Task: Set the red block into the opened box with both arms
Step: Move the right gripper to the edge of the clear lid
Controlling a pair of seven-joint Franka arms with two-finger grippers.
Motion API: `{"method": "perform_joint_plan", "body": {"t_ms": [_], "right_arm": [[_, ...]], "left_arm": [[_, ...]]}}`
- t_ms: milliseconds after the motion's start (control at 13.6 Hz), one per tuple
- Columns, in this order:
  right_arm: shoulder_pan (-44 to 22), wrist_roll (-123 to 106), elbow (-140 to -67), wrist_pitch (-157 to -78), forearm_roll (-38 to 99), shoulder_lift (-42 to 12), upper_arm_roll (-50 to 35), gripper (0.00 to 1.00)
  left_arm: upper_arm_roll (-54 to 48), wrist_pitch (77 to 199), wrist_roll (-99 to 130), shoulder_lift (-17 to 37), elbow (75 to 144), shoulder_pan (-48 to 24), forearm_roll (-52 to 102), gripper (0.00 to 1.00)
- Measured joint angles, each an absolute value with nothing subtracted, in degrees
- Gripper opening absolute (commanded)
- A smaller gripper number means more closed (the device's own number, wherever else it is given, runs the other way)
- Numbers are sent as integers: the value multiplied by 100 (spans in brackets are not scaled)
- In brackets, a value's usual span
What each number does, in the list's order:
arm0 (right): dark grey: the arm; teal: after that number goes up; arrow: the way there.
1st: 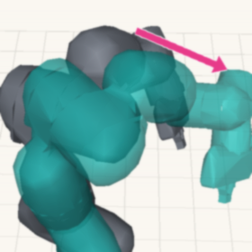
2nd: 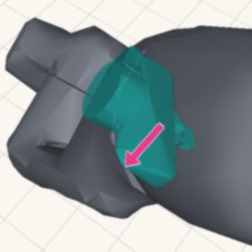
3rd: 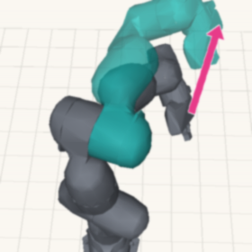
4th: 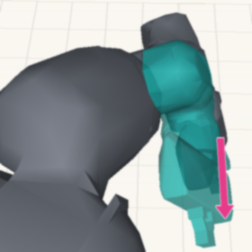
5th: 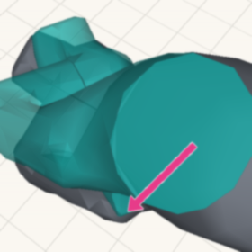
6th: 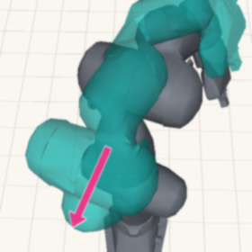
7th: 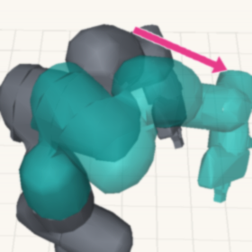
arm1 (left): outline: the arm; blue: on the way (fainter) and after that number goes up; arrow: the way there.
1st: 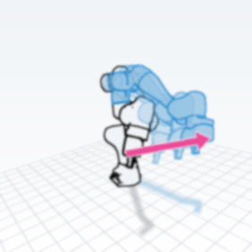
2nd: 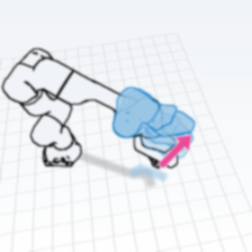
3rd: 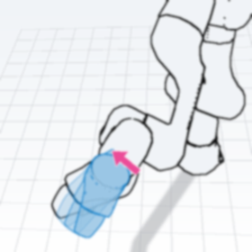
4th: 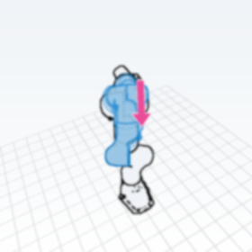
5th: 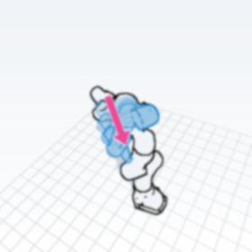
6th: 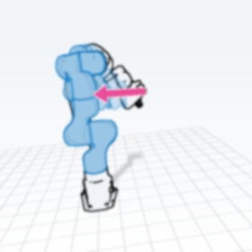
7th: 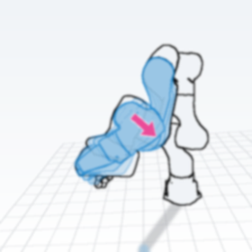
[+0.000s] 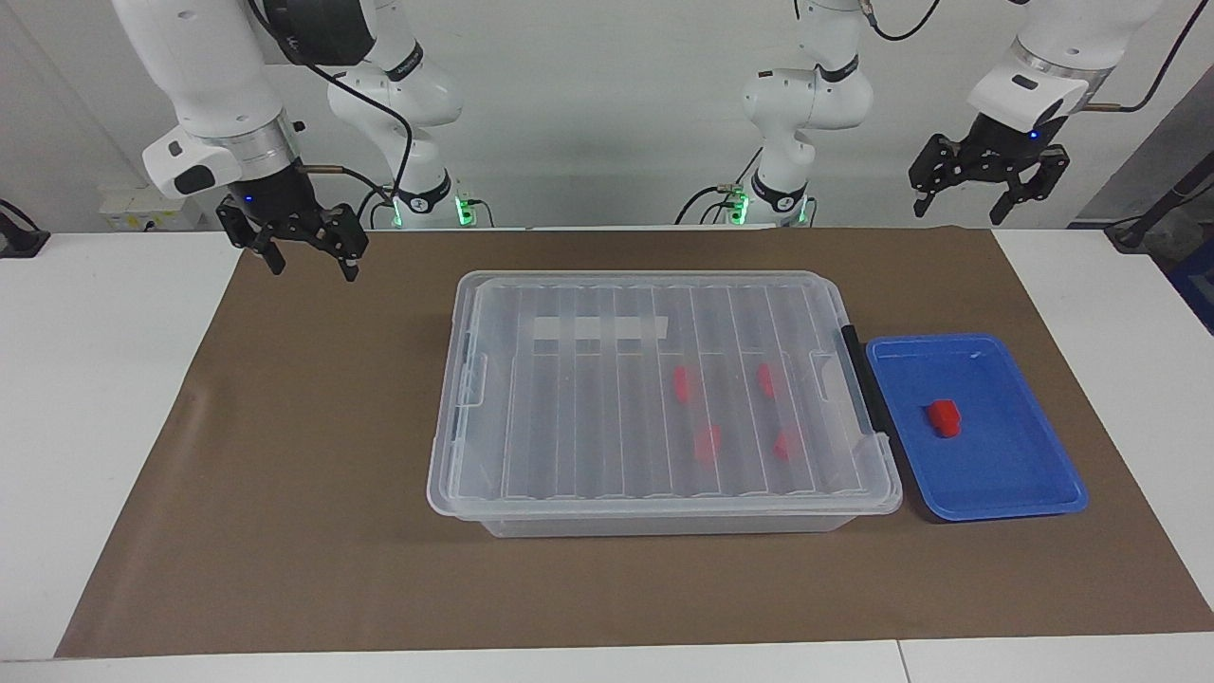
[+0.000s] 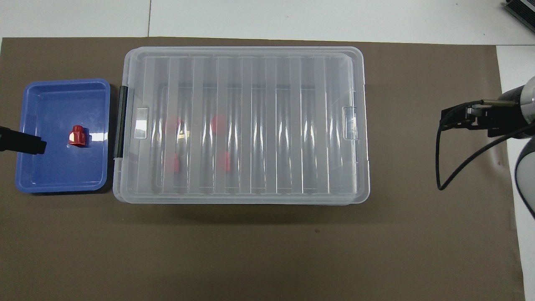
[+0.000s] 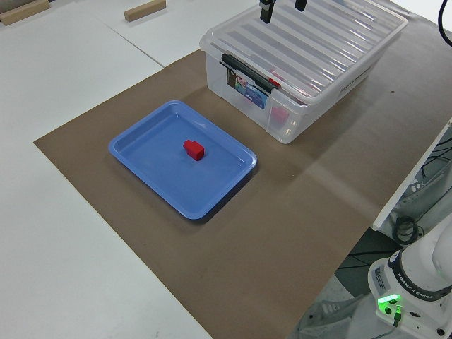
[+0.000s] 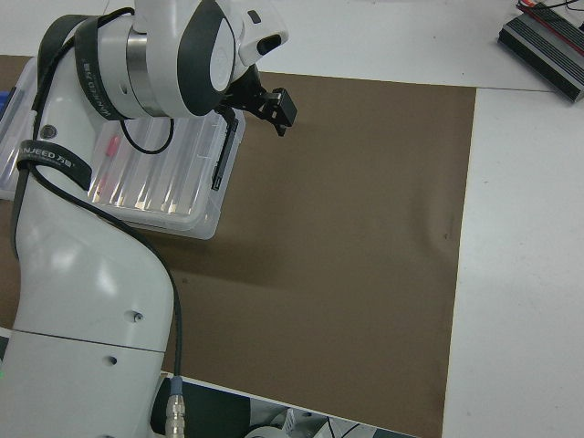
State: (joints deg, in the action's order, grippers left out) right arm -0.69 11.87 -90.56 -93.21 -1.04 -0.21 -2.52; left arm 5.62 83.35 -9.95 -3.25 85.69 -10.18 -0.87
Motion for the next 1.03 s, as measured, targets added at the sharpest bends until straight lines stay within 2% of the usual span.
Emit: {"method": "perform_joint_plan", "body": {"t_ms": [220,661,1028], "right_arm": [[-70,1187,-9056,-9321,-104,-25,-252,99],[-70,1187,-9056,-9321,-104,-26,-252,100],[-70,1187,-9056,-9321,-104,-28,-252,100]], "left_arm": [[355,8436,-1166,-330,8594,-1022,-87,100],[405,9011,-1254,-442,9178,-943,-90,100],[373,9174,-1305,-362,9302,-944,-90,100]]}}
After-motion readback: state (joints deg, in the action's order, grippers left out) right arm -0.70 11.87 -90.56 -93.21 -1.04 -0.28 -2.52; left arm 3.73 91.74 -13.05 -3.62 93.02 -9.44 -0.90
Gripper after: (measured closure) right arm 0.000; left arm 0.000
